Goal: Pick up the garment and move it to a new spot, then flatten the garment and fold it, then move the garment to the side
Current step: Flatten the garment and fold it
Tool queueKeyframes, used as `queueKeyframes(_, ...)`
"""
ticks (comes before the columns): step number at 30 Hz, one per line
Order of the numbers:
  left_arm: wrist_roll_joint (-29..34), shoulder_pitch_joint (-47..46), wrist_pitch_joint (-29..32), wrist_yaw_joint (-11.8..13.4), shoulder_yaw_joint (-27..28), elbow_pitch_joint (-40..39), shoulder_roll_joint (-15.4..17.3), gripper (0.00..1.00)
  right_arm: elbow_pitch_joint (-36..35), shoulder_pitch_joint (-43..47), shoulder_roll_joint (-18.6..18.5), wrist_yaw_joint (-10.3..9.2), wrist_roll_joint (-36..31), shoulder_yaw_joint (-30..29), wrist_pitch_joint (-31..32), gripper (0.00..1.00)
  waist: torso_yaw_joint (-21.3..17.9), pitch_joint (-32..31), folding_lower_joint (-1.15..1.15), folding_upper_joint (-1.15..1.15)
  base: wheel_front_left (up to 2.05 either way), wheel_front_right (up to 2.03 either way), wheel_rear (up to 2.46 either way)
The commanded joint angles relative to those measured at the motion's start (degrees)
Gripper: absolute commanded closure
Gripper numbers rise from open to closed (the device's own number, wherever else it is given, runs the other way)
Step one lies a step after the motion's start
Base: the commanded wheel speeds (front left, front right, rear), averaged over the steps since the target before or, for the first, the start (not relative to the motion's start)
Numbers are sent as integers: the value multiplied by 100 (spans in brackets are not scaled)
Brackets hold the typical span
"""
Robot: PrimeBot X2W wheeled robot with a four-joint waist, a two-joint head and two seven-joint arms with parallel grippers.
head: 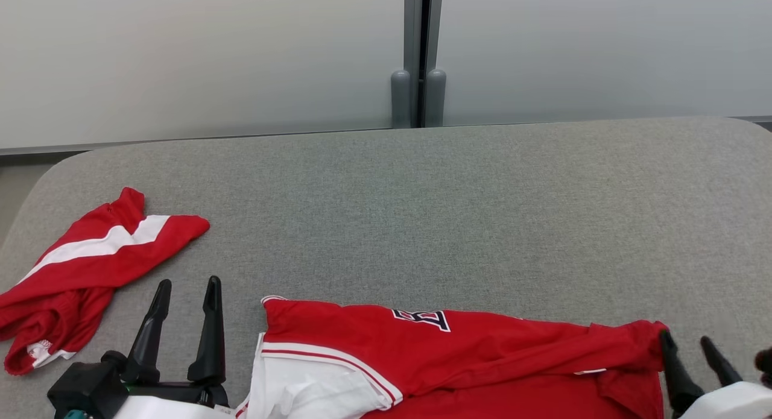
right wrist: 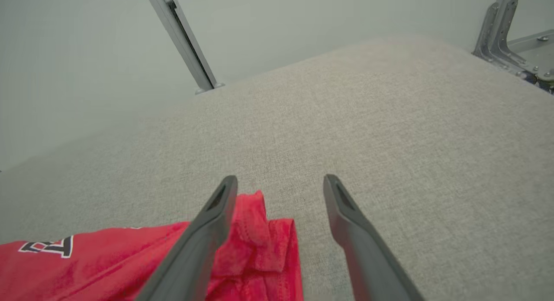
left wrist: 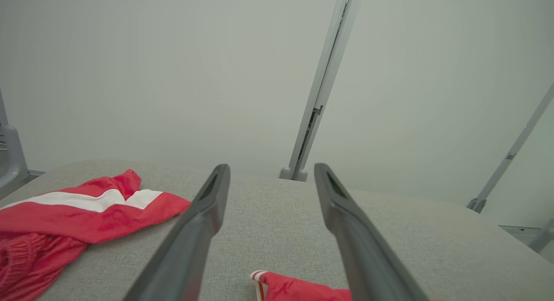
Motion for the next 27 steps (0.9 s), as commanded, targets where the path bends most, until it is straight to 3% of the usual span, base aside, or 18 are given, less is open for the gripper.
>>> queueKeyframes(1, 54, -4, -25, -70, 41, 59, -28, 0, 91, -82, -3, 4, 43, 95, 146, 0, -19, 15, 0, 0, 0, 0, 0)
queueKeyframes(13, 301, -186, -26, -351, 29, 366, -236, 0, 1261, -462, 378, 4, 191, -181, 771, 0, 39, 196, 0, 0, 0, 0, 0)
queueKeyframes(25, 357, -321, -26, -401, -34, 498, -249, 0, 1750, -551, 632, 12, 805, 333, 1183, 2, 153, 319, 0, 0, 0, 0, 0)
queueKeyframes(26, 358, -329, -26, -398, -32, 506, -247, 0, 1755, -540, 650, 23, 863, 409, 1211, 51, 164, 327, 0, 0, 0, 0, 0)
queueKeyframes(27, 358, -336, -26, -397, -29, 514, -245, 0, 1746, -541, 657, 24, 900, 475, 1209, 65, 172, 333, 0, 0, 0, 0, 0)
